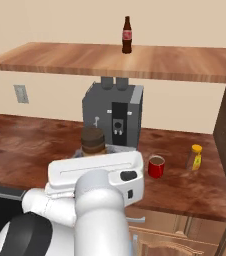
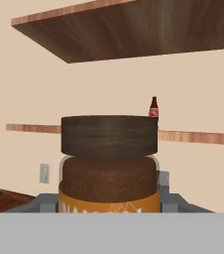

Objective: Pick the cinnamon and honey bottle from the shelves and place them next to the mug.

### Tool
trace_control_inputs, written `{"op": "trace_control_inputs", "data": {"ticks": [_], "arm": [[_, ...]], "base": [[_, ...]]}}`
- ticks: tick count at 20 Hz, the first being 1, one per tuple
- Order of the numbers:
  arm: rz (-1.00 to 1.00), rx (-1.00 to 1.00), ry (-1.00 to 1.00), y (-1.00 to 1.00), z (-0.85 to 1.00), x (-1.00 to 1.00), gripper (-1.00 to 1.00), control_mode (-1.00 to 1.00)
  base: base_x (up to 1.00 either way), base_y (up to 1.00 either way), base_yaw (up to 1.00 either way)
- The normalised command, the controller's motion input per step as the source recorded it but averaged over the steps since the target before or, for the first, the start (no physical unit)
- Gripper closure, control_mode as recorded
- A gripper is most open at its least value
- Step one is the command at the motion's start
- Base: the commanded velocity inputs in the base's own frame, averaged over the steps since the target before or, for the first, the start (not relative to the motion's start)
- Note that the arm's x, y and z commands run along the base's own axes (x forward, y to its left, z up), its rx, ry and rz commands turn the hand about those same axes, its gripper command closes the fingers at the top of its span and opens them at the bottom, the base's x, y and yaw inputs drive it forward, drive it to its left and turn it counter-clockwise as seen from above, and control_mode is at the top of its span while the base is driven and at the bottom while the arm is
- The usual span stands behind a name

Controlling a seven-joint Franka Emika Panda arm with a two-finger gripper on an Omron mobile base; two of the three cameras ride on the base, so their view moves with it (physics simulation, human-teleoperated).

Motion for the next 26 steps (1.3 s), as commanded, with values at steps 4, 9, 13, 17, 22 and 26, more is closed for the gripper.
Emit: {"op": "trace_control_inputs", "data": {"ticks": [4,9,13,17,22,26], "arm": [[0.00,0.00,-0.15,-0.11,-0.52,0.23,1.00,-1.00],[0.00,0.00,-0.05,-0.02,-0.20,0.13,1.00,-1.00],[0.00,0.00,0.00,0.00,-0.18,0.14,1.00,-1.00],[0.00,0.00,0.00,0.00,-0.43,0.29,1.00,-1.00],[0.00,0.00,-0.02,0.00,-0.47,0.19,1.00,-1.00],[0.00,0.00,-0.04,0.00,-0.41,0.16,1.00,-1.00]], "base": [[0.00,0.00,0.00],[0.00,0.00,0.00],[0.00,0.00,0.00],[0.00,0.00,0.00],[0.00,0.00,0.00],[0.00,0.00,0.00]]}}
